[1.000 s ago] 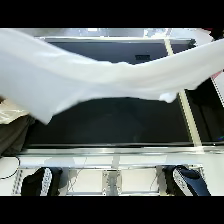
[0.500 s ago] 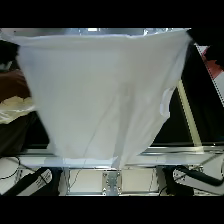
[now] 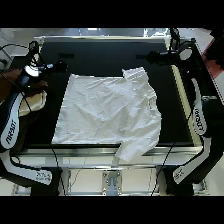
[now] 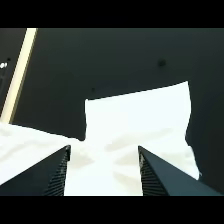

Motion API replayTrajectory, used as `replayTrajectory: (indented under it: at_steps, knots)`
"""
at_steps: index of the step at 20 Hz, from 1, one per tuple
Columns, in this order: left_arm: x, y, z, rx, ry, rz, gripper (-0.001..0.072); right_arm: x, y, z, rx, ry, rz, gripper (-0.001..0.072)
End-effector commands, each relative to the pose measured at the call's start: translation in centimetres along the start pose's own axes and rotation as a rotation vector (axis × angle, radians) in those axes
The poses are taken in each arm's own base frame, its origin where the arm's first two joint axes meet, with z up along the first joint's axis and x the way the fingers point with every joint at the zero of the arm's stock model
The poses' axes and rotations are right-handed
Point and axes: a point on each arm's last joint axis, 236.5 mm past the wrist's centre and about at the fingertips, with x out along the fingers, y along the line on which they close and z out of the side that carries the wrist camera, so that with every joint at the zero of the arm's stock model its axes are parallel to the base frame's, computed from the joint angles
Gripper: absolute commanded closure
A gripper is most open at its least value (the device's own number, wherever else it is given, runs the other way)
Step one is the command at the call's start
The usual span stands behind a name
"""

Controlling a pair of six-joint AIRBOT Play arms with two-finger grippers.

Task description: Fold the shirts.

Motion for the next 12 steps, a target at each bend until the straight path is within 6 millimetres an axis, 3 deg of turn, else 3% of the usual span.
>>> replayTrajectory:
  at_steps: [1,3,4,5,7,8,10,12]
  knots:
    - [-5.2,1.8,6.4,-0.005,-0.155,0.045,-0.0003,-4.5,-1.4,3.2,-0.042,-0.01,-0.043,0.0233]
    - [-13.5,2.7,10.7,0.022,-0.217,0.061,0.0,-13.5,-3.4,5.7,-0.096,-0.003,-0.138,0.0234]
    - [-17.0,3.3,11.0,0.039,-0.196,0.078,0.0008,-17.7,-4.4,5.7,-0.096,0.005,-0.188,0.0233]
    - [-20.0,4.1,10.0,0.038,-0.146,0.094,0.0009,-21.7,-5.6,4.8,-0.084,0.029,-0.241,0.0234]
    - [-24.6,6.6,4.7,-0.064,-0.022,0.142,0.0009,-27.1,-7.5,0.9,-0.026,0.118,-0.296,0.0233]
    - [-26.0,8.2,1.7,-0.156,0.008,0.182,0.001,-28.5,-8.4,-1.5,0.016,0.166,-0.307,0.0233]
    - [-28.0,11.5,-5.2,-0.415,0.037,0.277,0.0009,-29.3,-9.8,-7.0,0.129,0.245,-0.294,0.0233]
    - [-28.8,13.4,-11.4,-0.554,0.075,0.34,0.0009,-27.6,-10.4,-13.9,0.285,0.332,-0.24,0.0233]
